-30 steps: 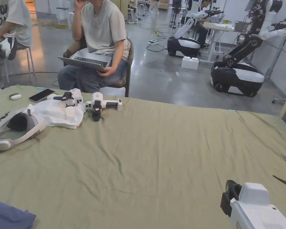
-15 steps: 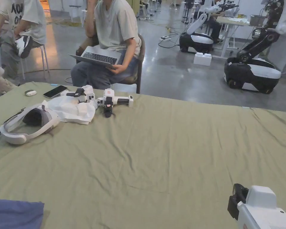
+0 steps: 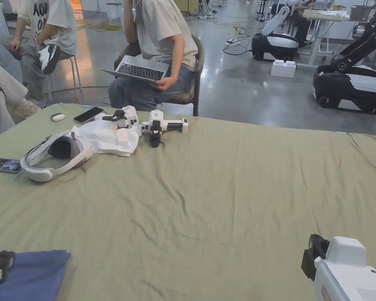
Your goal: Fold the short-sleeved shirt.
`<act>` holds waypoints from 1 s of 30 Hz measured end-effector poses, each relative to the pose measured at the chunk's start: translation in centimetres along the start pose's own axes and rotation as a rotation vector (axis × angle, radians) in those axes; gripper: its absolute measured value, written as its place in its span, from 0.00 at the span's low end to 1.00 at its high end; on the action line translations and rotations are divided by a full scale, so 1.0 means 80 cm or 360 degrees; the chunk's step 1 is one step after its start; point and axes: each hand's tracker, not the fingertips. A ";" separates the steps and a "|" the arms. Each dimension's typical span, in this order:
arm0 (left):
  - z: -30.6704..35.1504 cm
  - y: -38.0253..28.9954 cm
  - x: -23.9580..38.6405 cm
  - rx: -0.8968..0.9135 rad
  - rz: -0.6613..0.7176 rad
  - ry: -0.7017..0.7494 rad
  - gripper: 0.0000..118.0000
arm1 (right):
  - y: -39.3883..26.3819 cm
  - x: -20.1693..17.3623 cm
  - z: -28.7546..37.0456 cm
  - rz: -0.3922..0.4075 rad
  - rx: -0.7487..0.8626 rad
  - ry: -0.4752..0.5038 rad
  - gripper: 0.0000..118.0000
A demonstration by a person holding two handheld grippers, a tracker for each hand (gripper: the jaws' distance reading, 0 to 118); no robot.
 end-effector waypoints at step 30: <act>0.011 0.057 0.309 0.0846 -0.0032 -0.0263 0.00 | 0.030 -0.005 0.013 -0.0040 0.0274 -0.0130 0.00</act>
